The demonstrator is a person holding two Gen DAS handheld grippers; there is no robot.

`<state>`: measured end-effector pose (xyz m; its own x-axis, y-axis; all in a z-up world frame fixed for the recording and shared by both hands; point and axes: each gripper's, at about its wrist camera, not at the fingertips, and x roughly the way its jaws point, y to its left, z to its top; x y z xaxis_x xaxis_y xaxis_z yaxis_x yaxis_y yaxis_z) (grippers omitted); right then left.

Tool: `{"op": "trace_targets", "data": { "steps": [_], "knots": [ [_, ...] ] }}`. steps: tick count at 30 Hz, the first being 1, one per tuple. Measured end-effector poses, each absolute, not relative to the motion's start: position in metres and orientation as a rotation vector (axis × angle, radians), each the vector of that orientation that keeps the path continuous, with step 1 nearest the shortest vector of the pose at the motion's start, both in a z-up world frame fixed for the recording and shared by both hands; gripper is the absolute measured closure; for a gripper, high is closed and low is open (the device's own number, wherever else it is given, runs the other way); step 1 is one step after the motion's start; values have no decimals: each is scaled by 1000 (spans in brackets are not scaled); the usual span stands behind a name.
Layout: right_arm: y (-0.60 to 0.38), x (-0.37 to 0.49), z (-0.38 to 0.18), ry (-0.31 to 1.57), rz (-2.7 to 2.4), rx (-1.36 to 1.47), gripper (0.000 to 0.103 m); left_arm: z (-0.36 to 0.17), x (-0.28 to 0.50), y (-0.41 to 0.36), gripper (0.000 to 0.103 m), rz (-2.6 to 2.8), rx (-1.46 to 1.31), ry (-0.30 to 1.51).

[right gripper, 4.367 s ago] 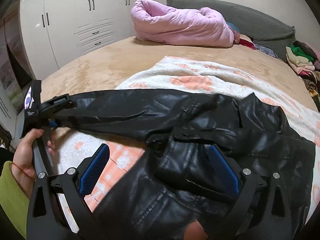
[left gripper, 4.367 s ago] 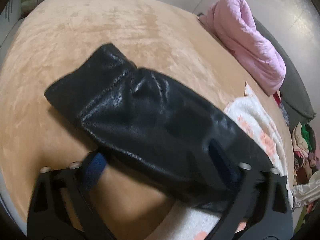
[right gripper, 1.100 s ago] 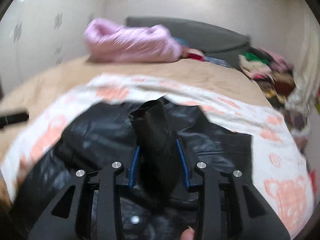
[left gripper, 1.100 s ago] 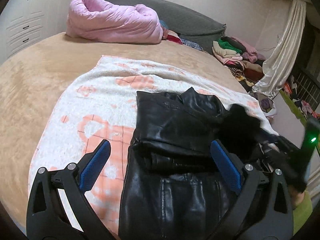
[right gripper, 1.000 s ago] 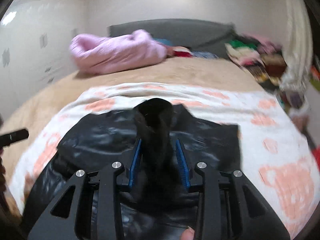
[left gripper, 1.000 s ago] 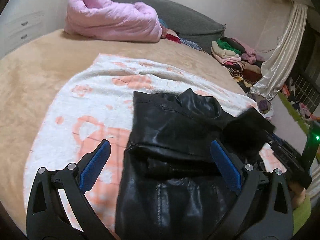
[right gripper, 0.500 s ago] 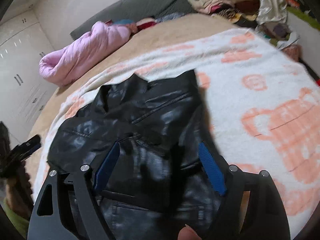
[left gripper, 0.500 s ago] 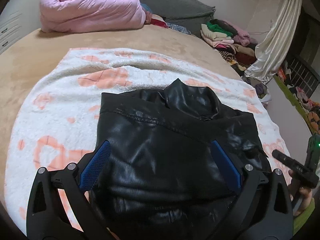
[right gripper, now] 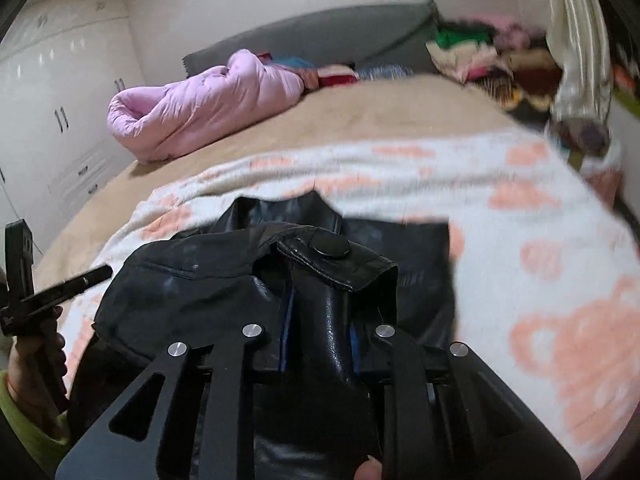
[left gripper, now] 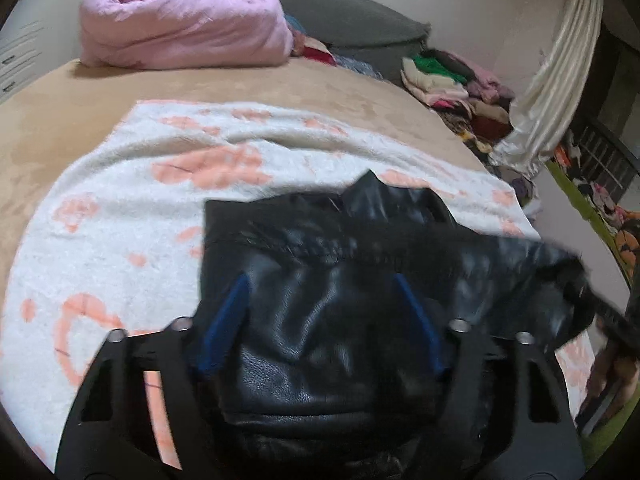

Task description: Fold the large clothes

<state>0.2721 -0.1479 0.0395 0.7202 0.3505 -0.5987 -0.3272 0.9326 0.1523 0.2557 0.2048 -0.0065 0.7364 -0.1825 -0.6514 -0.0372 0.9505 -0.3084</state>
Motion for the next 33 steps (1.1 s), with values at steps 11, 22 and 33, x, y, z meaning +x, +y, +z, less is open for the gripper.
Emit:
{"op": "trace_targets", "data": {
  "steps": [11,22,33],
  "knots": [
    [-147,303,-9,801,198,-95,56,-49,271,183,45,-49,-185,888],
    [-135,287,33,672,282,2,54,-49,272,184,44,-46,-191,895],
    [-100,321,-35,876,178,-215,69,-50,272,185,44,-57,-202,898]
  ]
}}
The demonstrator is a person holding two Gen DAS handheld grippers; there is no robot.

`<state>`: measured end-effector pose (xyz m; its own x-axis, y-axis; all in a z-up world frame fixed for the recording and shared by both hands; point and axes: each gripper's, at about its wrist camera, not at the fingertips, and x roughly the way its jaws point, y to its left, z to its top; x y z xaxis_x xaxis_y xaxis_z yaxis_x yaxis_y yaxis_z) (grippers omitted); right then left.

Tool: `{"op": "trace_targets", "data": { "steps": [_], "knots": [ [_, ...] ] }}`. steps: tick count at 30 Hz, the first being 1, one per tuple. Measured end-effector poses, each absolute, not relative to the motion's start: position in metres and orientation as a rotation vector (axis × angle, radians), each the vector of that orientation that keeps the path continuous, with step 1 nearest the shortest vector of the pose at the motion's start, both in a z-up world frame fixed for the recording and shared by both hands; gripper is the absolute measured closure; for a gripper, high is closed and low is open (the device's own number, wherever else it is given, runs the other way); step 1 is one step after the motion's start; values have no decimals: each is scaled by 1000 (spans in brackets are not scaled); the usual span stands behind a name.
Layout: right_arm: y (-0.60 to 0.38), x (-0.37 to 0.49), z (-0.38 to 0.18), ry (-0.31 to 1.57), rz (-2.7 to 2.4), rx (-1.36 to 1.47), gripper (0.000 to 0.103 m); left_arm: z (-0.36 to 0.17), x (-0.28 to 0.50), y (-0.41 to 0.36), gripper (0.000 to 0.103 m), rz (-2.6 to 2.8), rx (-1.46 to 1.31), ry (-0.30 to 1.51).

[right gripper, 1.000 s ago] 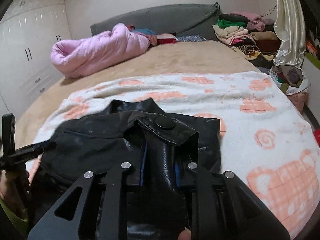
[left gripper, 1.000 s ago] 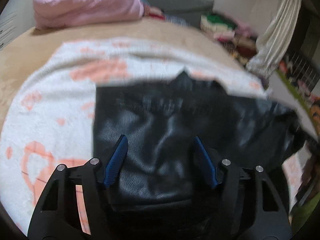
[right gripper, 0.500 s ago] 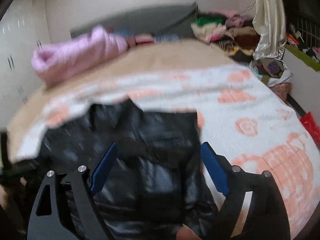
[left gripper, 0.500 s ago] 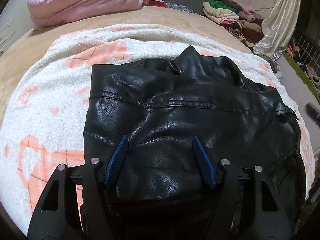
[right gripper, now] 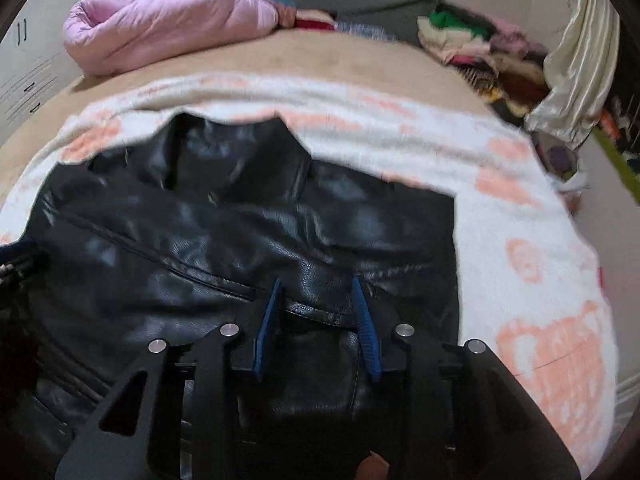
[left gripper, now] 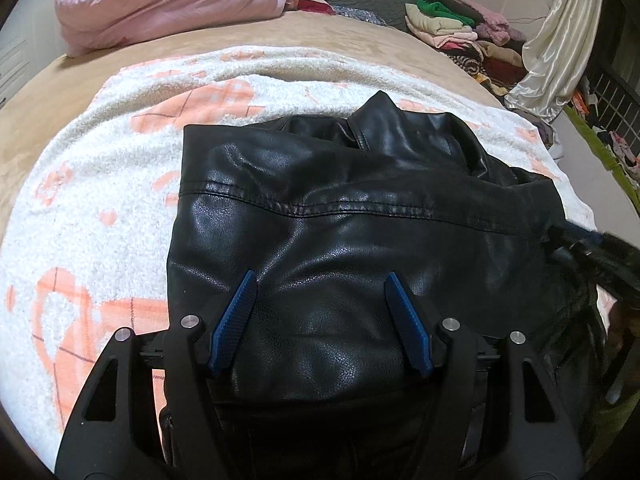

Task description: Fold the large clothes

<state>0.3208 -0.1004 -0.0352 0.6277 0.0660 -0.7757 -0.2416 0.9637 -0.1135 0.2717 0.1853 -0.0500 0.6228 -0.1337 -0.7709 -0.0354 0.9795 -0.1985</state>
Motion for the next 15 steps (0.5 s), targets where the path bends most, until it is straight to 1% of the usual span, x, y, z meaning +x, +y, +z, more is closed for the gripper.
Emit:
{"op": "trace_targets", "data": {
  "steps": [3,8,10,12,14,15],
  "knots": [
    [-103,327,-49,897,185,-183,70,-50,271,184,44,-59,-199,898],
    [-111,331,-51,898,211,-138,69,-49,271,185,44,-63,-208,896],
    [-113,323,-39,876,238,-113,65,-48,271,187,42,-71,-220,891],
    [-117,309,-21,822,277,-59,54,-40,267,189,42,-68,-231,881],
    [-120,294,-10,788,288,-45,53,-30,261,189,36,-81,-247,861],
    [-120,288,-6,779,293,-46,53,-24,257,188,36,-91,-250,846]
  ]
}}
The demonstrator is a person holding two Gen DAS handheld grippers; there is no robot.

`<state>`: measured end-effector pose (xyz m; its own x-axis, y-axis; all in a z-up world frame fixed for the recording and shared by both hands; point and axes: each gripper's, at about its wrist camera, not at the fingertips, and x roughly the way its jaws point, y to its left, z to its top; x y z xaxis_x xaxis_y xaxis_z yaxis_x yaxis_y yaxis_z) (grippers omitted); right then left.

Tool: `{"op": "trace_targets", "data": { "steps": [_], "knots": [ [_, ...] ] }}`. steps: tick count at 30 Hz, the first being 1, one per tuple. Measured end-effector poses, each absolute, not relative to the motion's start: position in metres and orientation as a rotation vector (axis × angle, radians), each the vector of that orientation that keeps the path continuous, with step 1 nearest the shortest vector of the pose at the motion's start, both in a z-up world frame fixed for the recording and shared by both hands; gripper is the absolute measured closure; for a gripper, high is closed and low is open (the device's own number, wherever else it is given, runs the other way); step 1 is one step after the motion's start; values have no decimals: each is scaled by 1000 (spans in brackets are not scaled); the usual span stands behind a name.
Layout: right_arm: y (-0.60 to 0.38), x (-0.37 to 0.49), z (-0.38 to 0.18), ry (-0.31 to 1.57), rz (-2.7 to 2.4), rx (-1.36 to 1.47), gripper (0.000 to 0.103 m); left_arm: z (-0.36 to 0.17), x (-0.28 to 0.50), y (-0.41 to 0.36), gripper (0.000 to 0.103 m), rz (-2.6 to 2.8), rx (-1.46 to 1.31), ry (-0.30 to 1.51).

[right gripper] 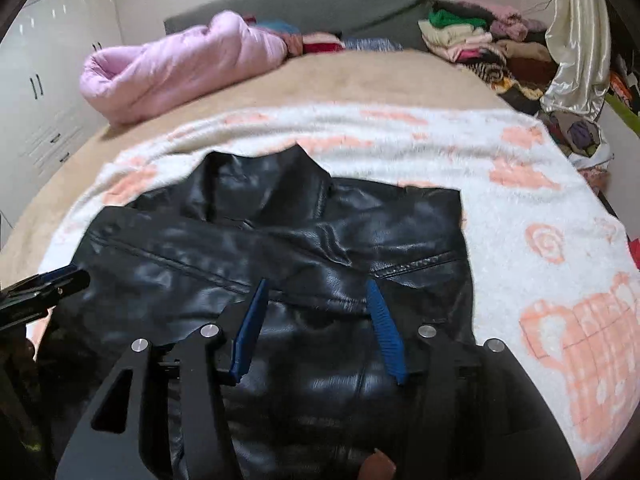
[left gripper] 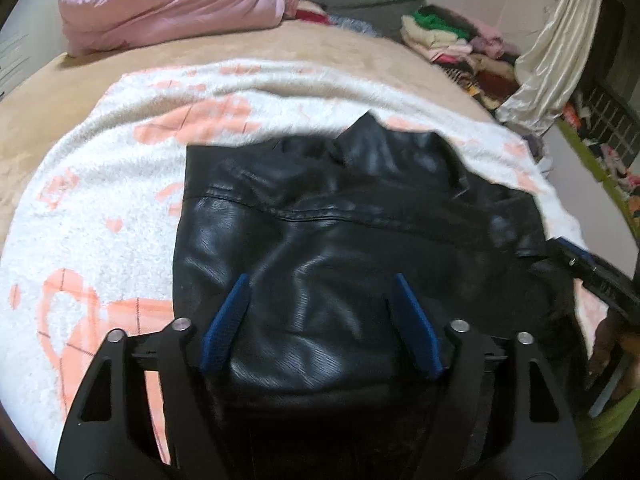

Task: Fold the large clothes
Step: 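Fold the hem up toward the collar with both tools and release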

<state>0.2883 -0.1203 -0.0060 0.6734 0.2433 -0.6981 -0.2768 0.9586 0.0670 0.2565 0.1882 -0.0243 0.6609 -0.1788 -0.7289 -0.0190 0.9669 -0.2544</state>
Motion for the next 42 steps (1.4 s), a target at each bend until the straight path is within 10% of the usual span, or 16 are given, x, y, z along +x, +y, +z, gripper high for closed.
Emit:
{"op": "trace_targets", "data": {
  "steps": [20,28,42],
  "knots": [
    [-108,258,-44,927,268,-122,52,-44,237,142,28,-159,-56,926],
    [-123,229,-9,830,328,-29,11,-28,222,145,18,-192,-94,896],
    [-125,202,6,783,312,-25,5,-7,208,150,10,-213,-151,846]
  ]
}}
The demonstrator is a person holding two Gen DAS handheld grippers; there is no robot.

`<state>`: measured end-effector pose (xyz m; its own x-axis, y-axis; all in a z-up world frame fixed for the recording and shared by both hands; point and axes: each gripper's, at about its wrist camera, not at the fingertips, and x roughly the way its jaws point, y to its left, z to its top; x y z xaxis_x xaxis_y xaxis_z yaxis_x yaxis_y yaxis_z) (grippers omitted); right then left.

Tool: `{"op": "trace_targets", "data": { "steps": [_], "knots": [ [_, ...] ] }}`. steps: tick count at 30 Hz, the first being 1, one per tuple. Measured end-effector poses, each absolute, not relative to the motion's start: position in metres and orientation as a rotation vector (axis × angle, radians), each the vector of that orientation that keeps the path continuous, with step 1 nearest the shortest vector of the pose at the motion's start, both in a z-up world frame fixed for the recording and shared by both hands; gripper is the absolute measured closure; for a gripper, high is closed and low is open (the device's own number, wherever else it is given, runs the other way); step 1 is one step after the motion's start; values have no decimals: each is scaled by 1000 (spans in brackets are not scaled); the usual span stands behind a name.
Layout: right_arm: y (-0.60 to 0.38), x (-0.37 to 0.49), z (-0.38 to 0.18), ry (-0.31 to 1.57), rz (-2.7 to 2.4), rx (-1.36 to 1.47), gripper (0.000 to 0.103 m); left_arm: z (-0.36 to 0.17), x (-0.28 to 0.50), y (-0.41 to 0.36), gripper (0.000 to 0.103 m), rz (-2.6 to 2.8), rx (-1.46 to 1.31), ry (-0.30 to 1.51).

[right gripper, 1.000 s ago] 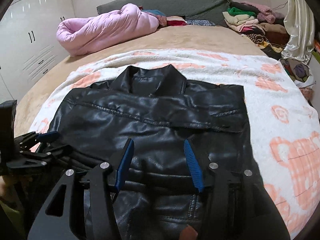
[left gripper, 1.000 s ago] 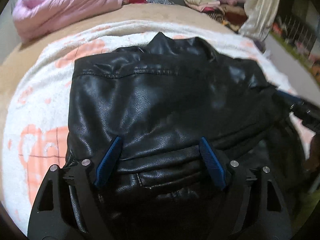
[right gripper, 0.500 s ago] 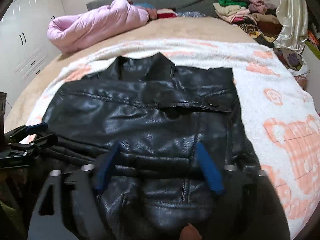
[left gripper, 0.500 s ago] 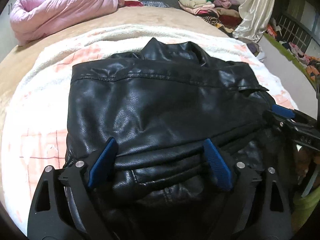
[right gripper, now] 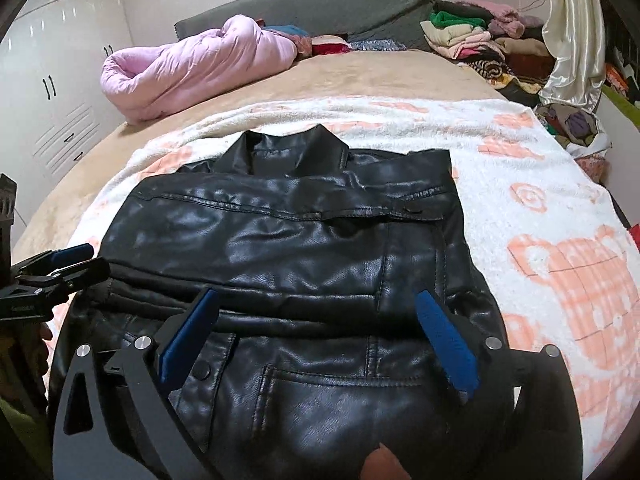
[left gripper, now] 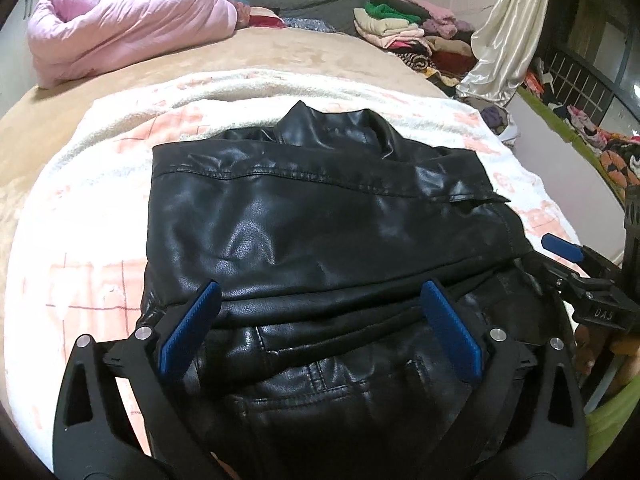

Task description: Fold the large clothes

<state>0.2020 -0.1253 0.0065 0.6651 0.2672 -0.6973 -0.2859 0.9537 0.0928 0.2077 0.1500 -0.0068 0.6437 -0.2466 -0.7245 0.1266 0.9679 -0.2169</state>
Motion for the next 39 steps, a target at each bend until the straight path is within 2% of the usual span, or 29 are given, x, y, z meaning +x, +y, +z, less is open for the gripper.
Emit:
{"op": "trace_targets", "data": {
  "steps": [22,39],
  "knots": [
    [-139,154,46,700,322,-43,5,39,159,154,10,-194,-175,736],
    [-166,107,55,679,345,-38,4,37,105,149,10,-155,-175,732]
  ]
}}
